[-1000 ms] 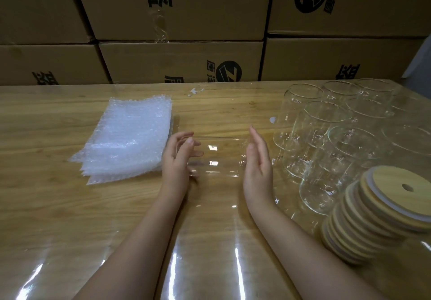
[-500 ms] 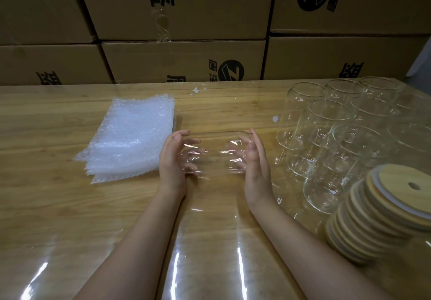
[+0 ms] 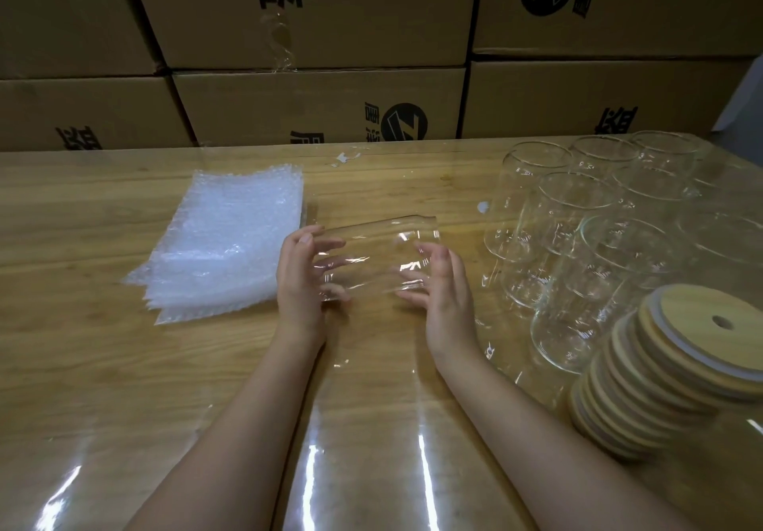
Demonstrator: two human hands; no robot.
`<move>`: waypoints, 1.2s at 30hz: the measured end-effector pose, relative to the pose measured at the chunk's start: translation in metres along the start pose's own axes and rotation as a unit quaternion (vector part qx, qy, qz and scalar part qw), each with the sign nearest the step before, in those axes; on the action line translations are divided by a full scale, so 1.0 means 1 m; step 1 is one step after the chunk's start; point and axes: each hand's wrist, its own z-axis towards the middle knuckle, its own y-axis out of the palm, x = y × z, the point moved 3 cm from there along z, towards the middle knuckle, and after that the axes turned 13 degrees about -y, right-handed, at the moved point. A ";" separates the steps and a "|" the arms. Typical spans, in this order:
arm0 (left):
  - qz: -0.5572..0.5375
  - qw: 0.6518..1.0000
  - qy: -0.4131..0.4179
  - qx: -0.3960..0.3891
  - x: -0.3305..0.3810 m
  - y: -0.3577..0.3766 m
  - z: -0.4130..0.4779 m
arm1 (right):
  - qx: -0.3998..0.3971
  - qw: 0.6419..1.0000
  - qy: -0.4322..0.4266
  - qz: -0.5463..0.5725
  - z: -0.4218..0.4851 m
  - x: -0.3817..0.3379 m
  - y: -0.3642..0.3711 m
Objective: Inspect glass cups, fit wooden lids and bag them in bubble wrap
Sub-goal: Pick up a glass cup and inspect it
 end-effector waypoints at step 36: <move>-0.015 0.999 -0.049 -0.016 -0.006 0.000 0.006 | -0.007 0.998 -0.056 -0.004 0.002 -0.006 -0.005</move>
